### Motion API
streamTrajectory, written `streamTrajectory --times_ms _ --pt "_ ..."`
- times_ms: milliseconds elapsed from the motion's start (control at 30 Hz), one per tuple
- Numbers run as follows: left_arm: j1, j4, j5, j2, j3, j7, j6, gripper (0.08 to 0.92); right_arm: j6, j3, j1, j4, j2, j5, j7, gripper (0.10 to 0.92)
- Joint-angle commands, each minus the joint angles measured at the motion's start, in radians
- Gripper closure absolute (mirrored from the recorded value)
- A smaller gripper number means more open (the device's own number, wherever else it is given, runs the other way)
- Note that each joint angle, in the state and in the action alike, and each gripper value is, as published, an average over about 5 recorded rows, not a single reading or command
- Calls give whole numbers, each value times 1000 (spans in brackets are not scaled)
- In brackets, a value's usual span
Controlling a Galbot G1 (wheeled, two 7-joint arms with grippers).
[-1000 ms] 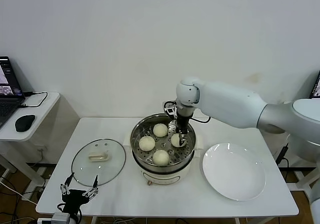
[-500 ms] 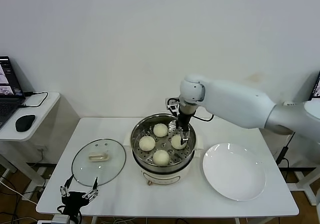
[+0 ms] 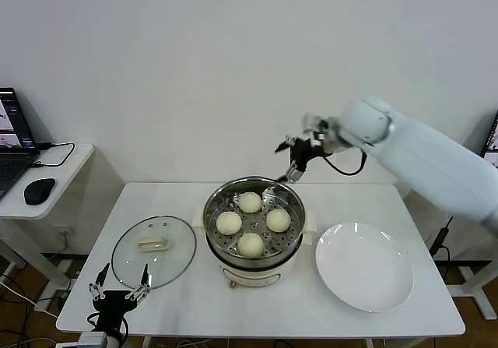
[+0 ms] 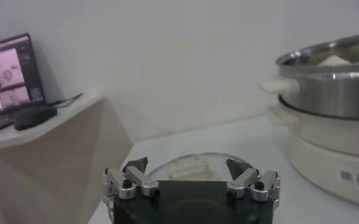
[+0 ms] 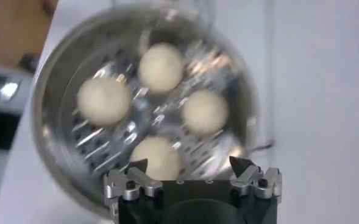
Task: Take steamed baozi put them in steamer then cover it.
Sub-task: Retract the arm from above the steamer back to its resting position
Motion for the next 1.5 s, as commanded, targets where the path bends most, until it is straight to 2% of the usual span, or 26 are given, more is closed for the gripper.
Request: streamTrajectory --times_ms 33,133,367,500,633,733,900,1100,1233,1500 --pt "-7 18 -30 25 29 -56 -46 177 139 723 -662 271 -191 156 565 202" --pt "-16 41 6 43 31 -44 -54 177 182 932 -926 324 -136 146 623 203" --pt "-101 70 124 70 2 4 -33 177 288 1246 -1394 435 113 63 750 202" --pt "-137 120 299 120 1 -25 -57 177 338 1340 -1583 481 223 64 792 203" --pt "-150 174 602 162 16 -96 -110 177 364 1373 -1647 482 273 68 791 203" --pt "-161 207 866 198 41 -117 -133 177 373 1389 -1665 480 284 70 788 202" --pt "-166 259 1184 295 142 -137 -84 177 379 1397 -1674 483 301 55 793 203" --pt "-253 397 1293 338 254 -275 73 177 395 1403 -1705 497 322 19 792 203" --pt "-342 509 1231 306 242 -375 -9 177 408 1412 -1720 498 334 4 790 203" --pt "-377 531 1237 289 250 -269 14 177 409 1415 -1743 484 341 -9 785 203"
